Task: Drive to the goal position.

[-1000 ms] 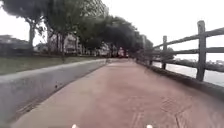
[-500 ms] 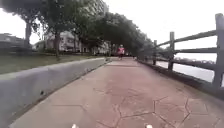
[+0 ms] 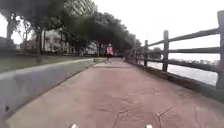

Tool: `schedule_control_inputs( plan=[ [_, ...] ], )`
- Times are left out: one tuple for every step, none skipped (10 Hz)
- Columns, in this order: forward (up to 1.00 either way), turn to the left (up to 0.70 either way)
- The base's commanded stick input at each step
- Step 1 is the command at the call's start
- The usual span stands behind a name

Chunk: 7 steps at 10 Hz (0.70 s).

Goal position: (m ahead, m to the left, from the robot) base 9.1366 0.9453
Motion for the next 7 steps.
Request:
schedule_control_inputs(
  plan=[
    [1.00, -0.15],
    [1.00, 0.00],
    [1.00, 0.00],
    [1.00, 0.00],
    [1.00, 0.00],
    [1.00, 0.00],
    [1.00, 0.00]
  ],
)
